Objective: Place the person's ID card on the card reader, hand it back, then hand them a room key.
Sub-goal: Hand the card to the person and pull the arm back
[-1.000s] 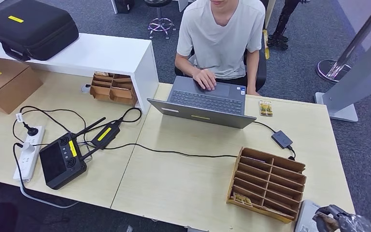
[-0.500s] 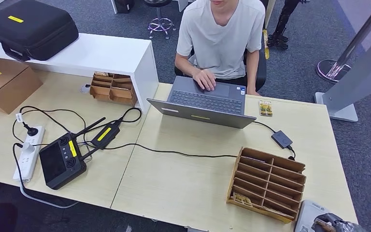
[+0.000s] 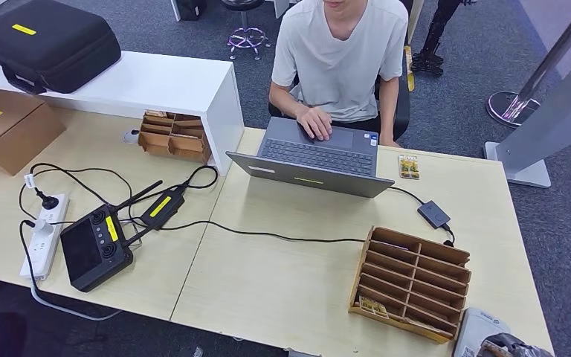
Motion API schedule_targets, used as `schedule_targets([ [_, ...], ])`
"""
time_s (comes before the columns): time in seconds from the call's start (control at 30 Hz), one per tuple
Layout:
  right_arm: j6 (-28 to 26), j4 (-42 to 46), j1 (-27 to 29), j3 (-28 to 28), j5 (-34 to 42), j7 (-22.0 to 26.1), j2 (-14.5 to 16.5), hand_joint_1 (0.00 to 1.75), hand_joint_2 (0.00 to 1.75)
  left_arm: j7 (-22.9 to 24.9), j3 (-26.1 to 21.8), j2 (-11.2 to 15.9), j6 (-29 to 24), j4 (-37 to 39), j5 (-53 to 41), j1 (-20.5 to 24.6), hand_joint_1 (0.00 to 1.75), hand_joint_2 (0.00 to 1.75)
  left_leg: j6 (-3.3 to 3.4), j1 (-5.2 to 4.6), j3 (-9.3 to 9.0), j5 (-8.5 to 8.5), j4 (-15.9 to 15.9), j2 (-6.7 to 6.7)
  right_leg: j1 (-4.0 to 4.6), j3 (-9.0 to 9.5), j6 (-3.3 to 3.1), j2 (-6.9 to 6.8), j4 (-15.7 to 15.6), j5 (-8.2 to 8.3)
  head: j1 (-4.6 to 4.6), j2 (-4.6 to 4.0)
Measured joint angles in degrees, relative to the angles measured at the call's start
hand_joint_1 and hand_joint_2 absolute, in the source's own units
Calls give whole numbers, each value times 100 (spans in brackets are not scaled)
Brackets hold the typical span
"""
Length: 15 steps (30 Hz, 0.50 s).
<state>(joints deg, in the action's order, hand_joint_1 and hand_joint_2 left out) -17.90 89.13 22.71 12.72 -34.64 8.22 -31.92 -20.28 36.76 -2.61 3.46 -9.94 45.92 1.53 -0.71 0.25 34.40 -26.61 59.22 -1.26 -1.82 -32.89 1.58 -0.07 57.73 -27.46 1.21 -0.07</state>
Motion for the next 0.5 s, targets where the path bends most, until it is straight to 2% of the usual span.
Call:
schedule_targets([
  [0.5,-87,-844,-322,154,195,4,272,175,175,4,1,49,0,0,33,1,0,175,-6,1,-17,-6,-1,7,1,7,4,12,-1,-6,1,0],
])
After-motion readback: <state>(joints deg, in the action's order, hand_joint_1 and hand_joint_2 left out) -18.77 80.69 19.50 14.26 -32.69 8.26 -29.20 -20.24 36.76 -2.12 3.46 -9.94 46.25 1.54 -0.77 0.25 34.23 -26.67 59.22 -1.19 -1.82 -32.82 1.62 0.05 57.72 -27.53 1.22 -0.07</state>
